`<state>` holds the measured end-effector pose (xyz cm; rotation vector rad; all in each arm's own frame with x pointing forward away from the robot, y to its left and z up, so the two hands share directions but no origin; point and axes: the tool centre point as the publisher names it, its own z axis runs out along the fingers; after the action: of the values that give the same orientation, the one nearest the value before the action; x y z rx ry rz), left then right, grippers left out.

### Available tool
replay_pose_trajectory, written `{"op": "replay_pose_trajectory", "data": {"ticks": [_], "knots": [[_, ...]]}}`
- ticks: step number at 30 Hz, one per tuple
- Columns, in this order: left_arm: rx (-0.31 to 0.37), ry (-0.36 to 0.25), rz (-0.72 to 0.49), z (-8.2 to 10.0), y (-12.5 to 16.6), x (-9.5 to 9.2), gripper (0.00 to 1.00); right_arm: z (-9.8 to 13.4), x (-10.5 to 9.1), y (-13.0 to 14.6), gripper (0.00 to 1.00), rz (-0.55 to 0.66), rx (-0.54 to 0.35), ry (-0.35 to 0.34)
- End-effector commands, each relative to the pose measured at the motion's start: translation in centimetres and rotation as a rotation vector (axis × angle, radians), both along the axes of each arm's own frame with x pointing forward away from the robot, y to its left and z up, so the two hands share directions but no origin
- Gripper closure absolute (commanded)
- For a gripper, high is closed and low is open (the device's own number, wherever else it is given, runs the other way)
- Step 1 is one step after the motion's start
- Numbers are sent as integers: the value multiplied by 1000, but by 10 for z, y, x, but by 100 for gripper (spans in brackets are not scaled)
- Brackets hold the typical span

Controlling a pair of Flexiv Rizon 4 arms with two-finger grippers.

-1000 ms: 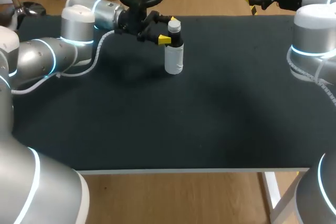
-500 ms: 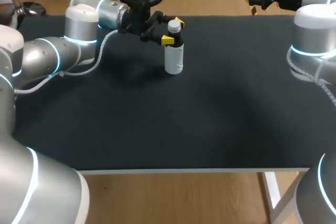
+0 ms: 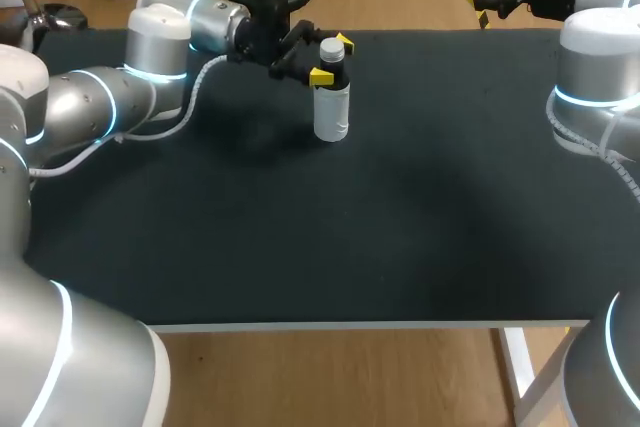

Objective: Unscrew the bottle cap

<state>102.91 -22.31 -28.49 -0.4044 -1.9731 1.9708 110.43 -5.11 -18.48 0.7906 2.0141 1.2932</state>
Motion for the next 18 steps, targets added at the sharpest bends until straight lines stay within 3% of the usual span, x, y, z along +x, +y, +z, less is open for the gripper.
{"op": "replay_pose_trajectory", "data": {"ticks": [1, 3, 4, 5, 8, 9, 18], "knots": [[-7, 0, -101, -2, -1, 7, 0, 0, 0, 0, 0, -1, 0, 0], [-7, -2, -103, -2, -1, 7, 5, 0, 0, 0, 0, -1, 0, 0], [-8, -4, -104, -2, -1, 7, 34, 0, 0, 0, 0, -1, 0, 0], [-9, -5, -104, -2, -1, 7, 51, 0, 0, 0, 0, -1, 0, 0], [-12, -9, -102, -2, -1, 7, 85, 0, 0, 0, 0, -1, 0, 0], [-13, -10, -101, -2, -1, 6, 100, 0, 0, 0, 0, -1, 0, 0], [-21, -38, -69, 3, 3, 7, 100, 0, 0, 0, 0, -1, 0, 0]]}}
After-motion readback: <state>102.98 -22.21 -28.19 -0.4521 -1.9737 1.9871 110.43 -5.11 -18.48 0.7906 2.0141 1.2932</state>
